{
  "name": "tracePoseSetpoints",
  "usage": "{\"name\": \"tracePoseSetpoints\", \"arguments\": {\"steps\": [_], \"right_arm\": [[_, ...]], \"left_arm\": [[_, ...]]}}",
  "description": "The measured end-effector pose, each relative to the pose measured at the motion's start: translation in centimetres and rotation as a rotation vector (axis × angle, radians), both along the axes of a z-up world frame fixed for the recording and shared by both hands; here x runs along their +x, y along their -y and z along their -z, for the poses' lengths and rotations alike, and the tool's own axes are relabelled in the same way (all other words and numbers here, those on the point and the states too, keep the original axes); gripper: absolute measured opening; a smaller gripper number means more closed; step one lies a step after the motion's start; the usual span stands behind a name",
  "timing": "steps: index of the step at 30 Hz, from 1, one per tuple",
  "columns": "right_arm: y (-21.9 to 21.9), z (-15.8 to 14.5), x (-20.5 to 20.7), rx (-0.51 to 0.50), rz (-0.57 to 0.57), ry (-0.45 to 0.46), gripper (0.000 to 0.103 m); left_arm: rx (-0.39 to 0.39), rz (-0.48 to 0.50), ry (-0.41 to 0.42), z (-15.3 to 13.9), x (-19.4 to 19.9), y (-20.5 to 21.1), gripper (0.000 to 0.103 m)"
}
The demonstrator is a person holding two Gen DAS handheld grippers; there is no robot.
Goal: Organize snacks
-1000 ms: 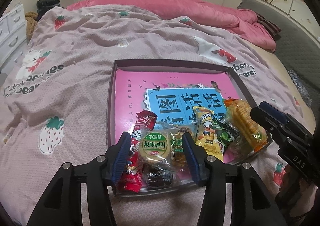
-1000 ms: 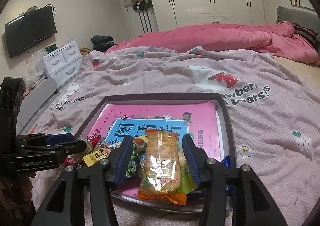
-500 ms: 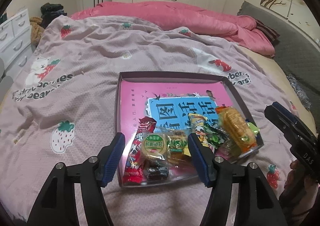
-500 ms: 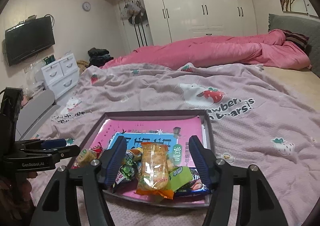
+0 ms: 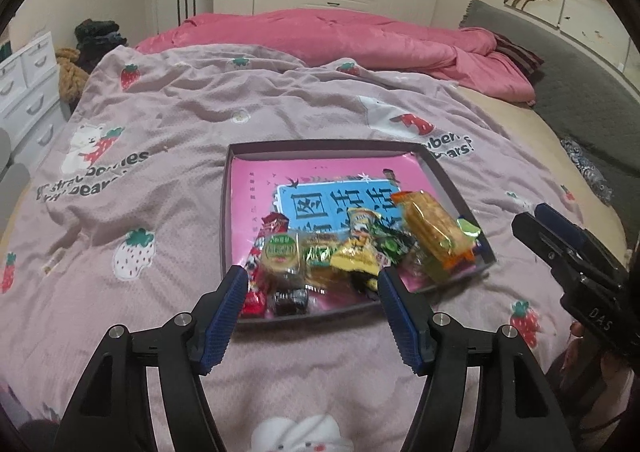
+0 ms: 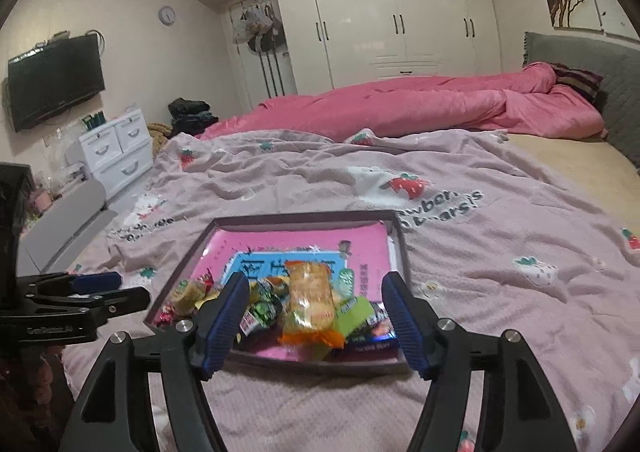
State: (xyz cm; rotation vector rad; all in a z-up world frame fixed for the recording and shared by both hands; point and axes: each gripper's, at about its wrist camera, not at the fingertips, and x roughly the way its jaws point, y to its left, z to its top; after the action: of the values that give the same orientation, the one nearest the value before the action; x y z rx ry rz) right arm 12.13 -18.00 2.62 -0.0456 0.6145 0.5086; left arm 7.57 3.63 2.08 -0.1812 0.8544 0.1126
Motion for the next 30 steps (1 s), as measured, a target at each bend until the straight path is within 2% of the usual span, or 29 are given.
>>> {"name": "tracePoseSetpoints", "arguments": {"steps": [4,17,30], "right_arm": [[0.4,0.1,-1.6,-0.040,0.013,0.000,0.073],[2.0,2.0,-3.5,-0.042,0.035,-0.131,0.081],[1.7,2.3,-4.0,-0.068,0.026,-0.128,0.086]], "left_arm": [[-0.001,-0.012,-0.002,0.1,-1.7,0.5,0.070],[-0.048,-0.051,-0.052,1.9,-4.8,1.0,0.070],[-0.035,-0.031,-0.055,2.2,-5.1,1.8,0.070]]}}
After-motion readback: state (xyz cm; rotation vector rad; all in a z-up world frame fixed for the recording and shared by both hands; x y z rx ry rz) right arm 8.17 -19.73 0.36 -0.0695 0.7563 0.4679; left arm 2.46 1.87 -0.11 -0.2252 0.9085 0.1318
